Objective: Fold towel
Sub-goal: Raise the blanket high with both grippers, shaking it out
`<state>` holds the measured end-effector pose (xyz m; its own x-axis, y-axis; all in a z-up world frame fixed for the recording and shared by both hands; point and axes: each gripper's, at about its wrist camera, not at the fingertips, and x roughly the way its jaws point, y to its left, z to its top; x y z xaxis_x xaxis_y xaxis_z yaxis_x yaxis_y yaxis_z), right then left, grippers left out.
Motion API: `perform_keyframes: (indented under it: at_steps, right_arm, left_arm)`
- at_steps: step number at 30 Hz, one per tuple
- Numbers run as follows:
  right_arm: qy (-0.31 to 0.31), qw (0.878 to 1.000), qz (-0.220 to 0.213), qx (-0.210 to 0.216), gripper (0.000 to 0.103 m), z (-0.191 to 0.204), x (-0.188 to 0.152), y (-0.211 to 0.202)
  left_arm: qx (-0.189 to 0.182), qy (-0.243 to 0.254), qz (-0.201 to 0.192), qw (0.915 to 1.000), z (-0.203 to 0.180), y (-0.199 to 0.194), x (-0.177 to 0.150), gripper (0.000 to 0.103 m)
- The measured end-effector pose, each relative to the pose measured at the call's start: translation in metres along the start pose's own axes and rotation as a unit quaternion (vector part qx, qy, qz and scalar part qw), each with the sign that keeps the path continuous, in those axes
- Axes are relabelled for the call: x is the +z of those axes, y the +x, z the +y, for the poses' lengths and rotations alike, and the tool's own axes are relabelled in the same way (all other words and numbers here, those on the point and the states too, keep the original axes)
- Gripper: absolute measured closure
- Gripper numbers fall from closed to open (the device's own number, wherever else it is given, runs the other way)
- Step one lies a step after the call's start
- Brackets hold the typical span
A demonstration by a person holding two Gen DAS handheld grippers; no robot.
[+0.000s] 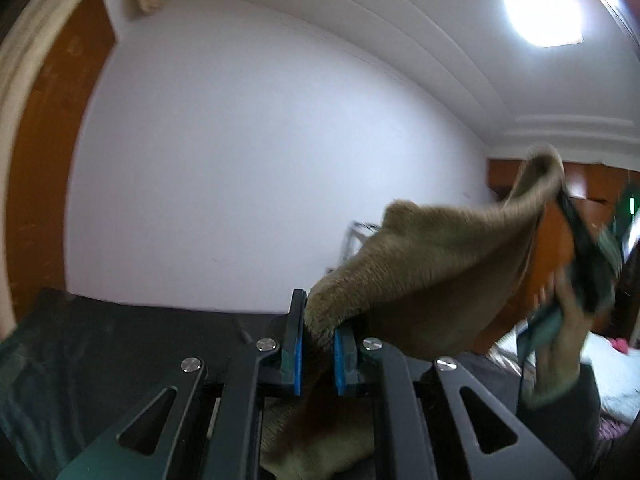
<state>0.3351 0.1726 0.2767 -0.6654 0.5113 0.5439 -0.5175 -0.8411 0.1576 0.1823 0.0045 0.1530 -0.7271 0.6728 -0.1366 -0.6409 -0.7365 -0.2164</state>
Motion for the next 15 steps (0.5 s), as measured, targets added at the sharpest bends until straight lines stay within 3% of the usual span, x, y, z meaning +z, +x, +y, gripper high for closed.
perform_keyframes:
  at_steps: [3, 6, 10, 12, 14, 15]
  right_arm:
    - [-0.018, 0.999, -0.027, 0.001, 0.082, 0.011, 0.015, -0.01]
    - [-0.059, 0.997, -0.048, -0.004, 0.082, 0.023, 0.024, -0.024]
    - [-0.095, 0.995, -0.004, 0.033, 0.082, 0.026, 0.021, -0.029]
    - [-0.108, 0.991, 0.045, 0.064, 0.07, 0.022, 0.01, -0.026]
    - [-0.114, 0.984, 0.106, 0.089, 0.016, 0.007, -0.008, -0.021]
    - [-0.117, 0.979, 0.136, 0.101, 0.013, -0.001, -0.017, -0.019]
  left_arm:
    - [-0.03, -0.015, 0.059, 0.9977, 0.002, 0.022, -0.024, 0.088]
    - [-0.053, -0.05, 0.12, 0.9901, 0.016, 0.044, -0.049, 0.088]
    - [-0.03, -0.044, 0.16, 0.9858, 0.025, 0.06, -0.071, 0.088]
    - [-0.01, -0.031, 0.16, 0.9865, 0.026, 0.061, -0.078, 0.088]
    - [0.001, -0.032, 0.161, 0.9865, 0.032, 0.061, -0.083, 0.088]
    - [0.003, -0.037, 0.162, 0.9861, 0.036, 0.061, -0.083, 0.088]
